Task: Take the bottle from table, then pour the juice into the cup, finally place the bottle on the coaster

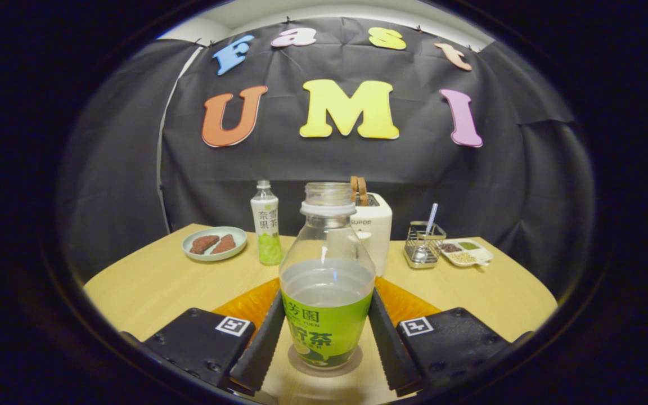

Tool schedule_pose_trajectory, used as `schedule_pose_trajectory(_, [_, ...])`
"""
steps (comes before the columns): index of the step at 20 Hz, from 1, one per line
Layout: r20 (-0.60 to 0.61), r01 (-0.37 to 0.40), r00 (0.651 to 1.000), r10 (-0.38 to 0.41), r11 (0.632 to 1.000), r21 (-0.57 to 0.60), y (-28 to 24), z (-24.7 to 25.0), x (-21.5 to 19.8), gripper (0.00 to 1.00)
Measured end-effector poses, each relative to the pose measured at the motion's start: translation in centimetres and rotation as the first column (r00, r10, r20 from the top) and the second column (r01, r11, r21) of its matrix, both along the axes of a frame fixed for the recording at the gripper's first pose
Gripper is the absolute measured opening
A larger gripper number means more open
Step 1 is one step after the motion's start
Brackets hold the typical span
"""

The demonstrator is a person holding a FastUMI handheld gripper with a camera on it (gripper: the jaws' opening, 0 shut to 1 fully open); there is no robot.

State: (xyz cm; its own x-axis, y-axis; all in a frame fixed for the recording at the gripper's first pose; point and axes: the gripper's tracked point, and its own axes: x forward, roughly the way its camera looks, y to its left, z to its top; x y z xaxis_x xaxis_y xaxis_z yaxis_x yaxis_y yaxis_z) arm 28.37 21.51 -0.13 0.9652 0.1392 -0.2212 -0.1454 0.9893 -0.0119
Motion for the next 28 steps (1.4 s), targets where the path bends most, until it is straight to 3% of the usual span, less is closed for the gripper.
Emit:
schedule_pose_trajectory(9, [-0.009, -0.026, 1.000, 0.025, 0.997, -0.067, 0.4, -2.3, 0.6, 0.84])
schedule_pose_trajectory(14, [-0.017, -0.036, 0.999, 0.035, 0.999, -0.027, 0.4, -2.2, 0.2, 0.85])
schedule_pose_trajectory(19, [0.007, -0.052, 0.999, 0.053, 0.998, -0.047, 0.6, -1.5, -1.1, 0.98])
schedule_pose_trajectory(28, [0.091, -0.055, 0.994, 0.057, 0.998, -0.022, 0.3, 2.5, -5.6, 1.00])
